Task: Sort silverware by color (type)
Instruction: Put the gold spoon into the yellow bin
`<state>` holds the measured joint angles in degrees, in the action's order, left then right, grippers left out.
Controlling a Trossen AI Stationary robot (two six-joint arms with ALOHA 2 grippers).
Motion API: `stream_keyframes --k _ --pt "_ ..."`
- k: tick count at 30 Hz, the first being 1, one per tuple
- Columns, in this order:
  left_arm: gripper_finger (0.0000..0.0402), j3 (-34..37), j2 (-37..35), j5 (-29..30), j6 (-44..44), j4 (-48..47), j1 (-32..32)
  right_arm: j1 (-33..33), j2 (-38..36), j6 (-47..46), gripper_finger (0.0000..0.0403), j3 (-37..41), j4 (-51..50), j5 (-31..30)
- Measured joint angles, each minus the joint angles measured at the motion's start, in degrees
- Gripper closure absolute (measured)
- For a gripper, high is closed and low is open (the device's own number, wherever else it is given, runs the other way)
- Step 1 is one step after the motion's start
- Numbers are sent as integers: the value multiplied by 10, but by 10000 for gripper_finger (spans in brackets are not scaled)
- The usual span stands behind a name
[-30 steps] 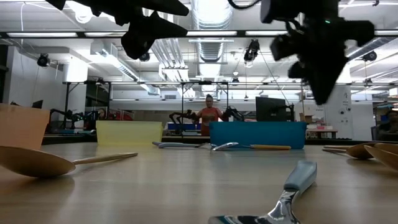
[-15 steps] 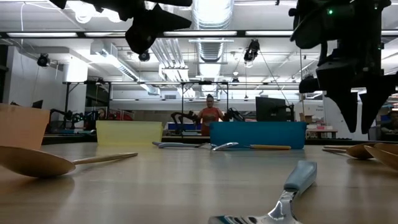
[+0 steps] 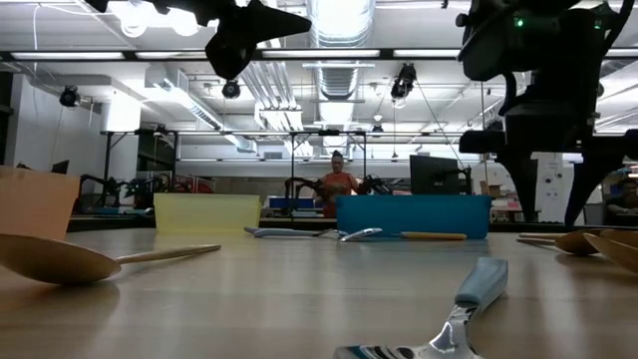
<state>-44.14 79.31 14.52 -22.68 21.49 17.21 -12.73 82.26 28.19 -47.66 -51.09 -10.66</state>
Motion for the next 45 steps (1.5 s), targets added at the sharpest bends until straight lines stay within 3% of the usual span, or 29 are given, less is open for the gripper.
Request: stream_keyframes --k 15,26,30,38,45 --pt "249 0 4 2 12 5 0 0 80 49 275 0 21 1" --pt "249 0 4 2 12 9 0 0 109 69 380 1 30 7" --pt "249 0 4 20 19 25 0 0 108 70 388 1 31 5" --pt "249 0 4 31 37 56 0 0 67 53 390 0 38 -2" --pt "249 0 4 32 48 62 -1 1 -25 -20 391 -15 74 -10"
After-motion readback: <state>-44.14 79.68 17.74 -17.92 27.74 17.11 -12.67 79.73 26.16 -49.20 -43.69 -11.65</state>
